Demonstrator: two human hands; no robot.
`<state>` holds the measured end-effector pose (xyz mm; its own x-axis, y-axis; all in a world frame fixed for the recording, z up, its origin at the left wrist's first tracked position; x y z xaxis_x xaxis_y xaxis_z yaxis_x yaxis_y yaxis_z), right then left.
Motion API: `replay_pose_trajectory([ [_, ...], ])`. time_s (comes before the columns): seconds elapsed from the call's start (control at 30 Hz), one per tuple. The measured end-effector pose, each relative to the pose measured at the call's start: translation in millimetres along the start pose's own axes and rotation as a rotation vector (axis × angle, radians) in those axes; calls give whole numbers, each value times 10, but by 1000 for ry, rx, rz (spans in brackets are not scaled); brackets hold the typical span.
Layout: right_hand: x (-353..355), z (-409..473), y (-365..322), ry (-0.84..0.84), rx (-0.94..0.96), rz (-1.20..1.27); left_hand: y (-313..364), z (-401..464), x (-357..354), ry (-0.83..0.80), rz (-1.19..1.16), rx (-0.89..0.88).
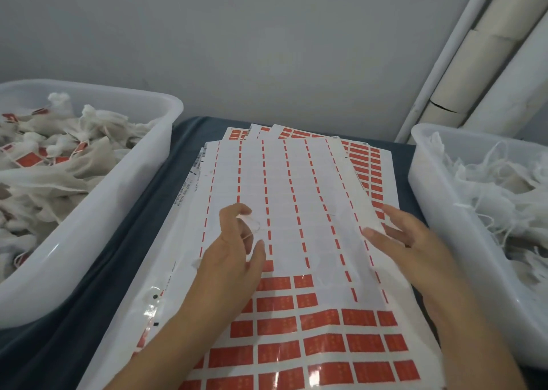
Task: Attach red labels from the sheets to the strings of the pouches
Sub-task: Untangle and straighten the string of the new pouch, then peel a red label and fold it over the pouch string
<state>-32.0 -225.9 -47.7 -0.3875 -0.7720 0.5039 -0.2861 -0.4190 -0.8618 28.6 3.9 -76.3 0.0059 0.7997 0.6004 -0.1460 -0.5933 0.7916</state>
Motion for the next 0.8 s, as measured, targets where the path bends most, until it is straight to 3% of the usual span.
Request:
replay_pose_trajectory([
  [0.1,68,-15,15,-15,-13,197,-33,22,0,-16,-8,-24],
  [0.37,-210,-137,46,-477,-169,262,-105,89,7,3,28,-70],
  [0.63,-511,-110,95,-184,-122,107,-2,20,-25,-112,26,-101],
  [0.8,-477,-54,135,-175,-274,288,81,-129,-152,-226,119,-199],
])
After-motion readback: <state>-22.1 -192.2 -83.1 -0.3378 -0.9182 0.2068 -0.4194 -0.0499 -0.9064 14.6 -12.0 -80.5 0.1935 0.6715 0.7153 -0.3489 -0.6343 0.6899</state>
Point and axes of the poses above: each hand's wrist, its own z-axis towards the middle knuckle, its own x-axis out of the back of the hand, y = z × x, the point moved 4 cm from there along z, towards the middle knuckle, and after that the axes turned 8 degrees about x, right-handed, at the moved point
